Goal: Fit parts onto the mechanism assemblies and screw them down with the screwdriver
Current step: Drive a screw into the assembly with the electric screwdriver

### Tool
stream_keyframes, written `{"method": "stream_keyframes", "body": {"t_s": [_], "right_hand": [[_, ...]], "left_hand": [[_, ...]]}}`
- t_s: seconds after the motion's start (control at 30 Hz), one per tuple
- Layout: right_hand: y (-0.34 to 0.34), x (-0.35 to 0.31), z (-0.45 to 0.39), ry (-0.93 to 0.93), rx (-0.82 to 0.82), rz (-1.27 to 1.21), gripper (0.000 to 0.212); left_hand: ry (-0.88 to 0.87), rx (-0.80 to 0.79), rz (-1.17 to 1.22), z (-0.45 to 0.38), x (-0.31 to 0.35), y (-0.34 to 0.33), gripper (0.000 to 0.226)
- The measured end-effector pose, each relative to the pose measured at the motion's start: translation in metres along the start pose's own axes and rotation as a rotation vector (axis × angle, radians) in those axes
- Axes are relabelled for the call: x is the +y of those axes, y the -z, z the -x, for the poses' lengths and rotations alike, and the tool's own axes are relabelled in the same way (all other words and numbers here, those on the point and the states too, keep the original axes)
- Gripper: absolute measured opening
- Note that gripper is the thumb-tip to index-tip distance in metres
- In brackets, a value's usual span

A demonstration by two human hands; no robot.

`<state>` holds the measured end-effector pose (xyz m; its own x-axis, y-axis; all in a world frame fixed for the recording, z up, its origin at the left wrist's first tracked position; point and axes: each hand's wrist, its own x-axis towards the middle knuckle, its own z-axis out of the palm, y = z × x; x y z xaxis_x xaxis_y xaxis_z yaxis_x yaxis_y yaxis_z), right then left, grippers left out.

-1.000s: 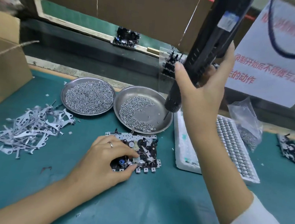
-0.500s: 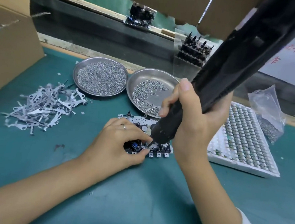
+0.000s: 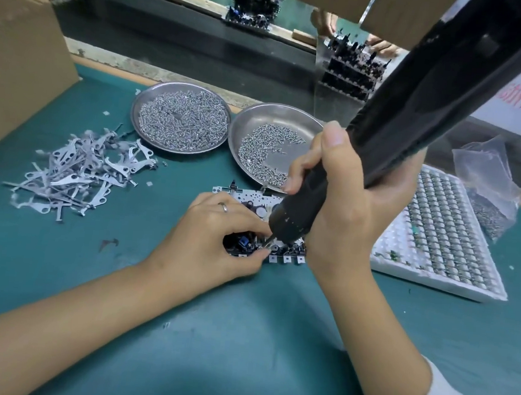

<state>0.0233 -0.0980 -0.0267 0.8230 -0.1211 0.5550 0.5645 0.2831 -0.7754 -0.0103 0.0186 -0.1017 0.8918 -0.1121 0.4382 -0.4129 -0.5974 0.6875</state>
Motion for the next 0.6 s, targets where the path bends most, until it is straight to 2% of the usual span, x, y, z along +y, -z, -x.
{"method": "stream_keyframes", "body": {"t_s": [0.6], "right_hand": [[-0.0008,0.0058,0.0030,0.035,-0.037,0.004,0.023]], "left_hand": [[-0.002,0.003,0.000,-0.0005,0.0012,0.0004,0.018]]}}
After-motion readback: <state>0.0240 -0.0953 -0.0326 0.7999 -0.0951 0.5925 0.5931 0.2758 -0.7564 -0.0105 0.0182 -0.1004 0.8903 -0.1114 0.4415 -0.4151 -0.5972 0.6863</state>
